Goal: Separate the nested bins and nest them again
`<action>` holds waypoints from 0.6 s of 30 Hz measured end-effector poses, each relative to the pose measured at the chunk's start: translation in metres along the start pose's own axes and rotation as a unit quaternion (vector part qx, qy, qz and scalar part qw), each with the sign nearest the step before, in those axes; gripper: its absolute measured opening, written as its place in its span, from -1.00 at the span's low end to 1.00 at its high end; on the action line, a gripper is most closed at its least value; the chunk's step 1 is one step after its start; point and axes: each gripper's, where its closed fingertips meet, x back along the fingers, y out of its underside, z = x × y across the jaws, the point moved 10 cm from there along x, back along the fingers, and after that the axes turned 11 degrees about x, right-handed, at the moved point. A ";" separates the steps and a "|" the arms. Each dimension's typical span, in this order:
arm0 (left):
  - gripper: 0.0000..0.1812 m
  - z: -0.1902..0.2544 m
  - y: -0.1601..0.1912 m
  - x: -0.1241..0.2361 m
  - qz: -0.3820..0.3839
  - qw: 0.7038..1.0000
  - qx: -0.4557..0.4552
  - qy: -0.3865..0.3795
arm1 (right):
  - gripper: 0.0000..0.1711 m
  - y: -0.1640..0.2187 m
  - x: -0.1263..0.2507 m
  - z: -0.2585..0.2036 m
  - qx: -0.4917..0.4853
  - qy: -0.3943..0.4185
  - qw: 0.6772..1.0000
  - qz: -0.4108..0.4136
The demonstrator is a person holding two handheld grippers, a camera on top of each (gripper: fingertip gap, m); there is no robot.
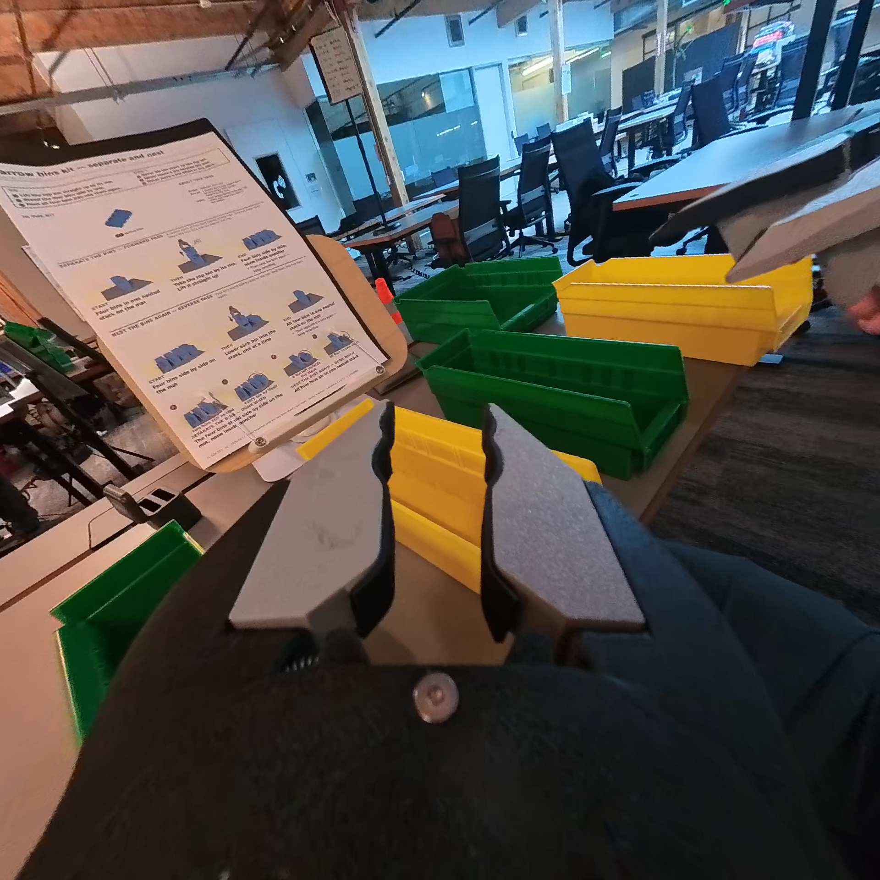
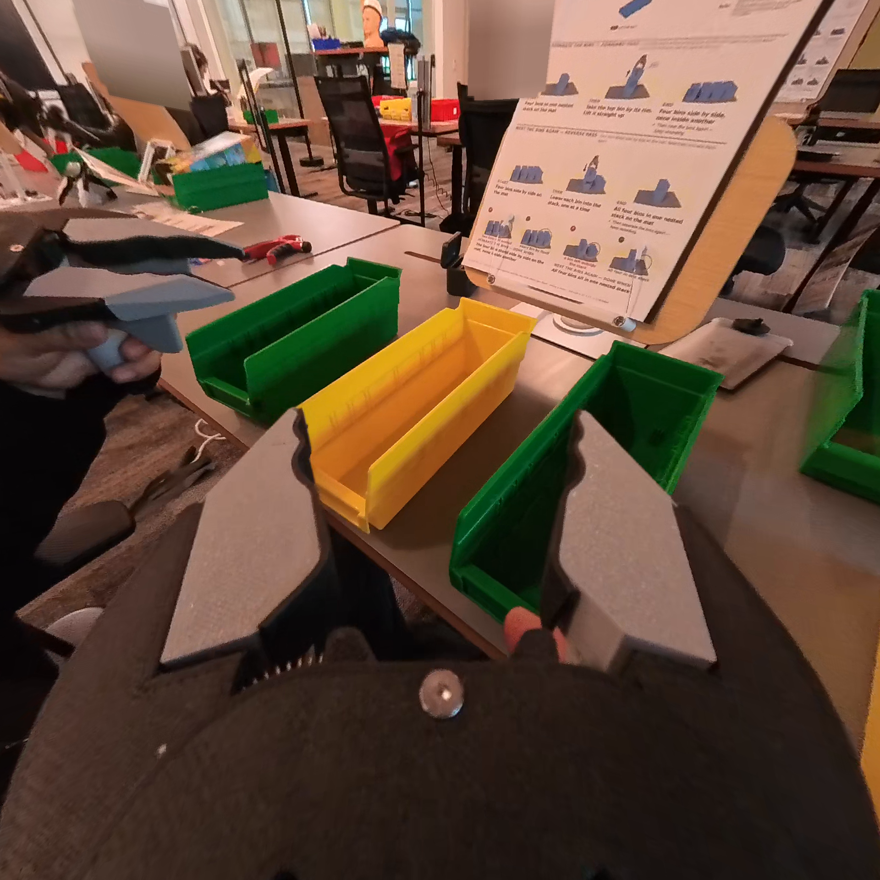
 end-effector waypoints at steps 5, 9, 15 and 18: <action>-0.62 0.001 0.001 -0.001 -0.005 1.000 -0.002 0.001 | 0.37 -0.001 0.001 0.001 -0.013 -0.004 1.000 0.008; -0.62 0.001 0.000 0.000 -0.002 1.000 0.000 0.002 | 0.51 -0.003 0.007 0.006 -0.023 0.018 0.999 0.030; -0.62 0.002 0.000 -0.001 -0.004 1.000 -0.001 0.003 | 0.48 -0.002 0.010 0.010 -0.031 0.022 0.999 0.030; -0.62 0.002 0.001 -0.002 -0.005 1.000 -0.002 0.003 | 0.46 -0.001 0.010 0.010 -0.030 0.023 0.999 0.026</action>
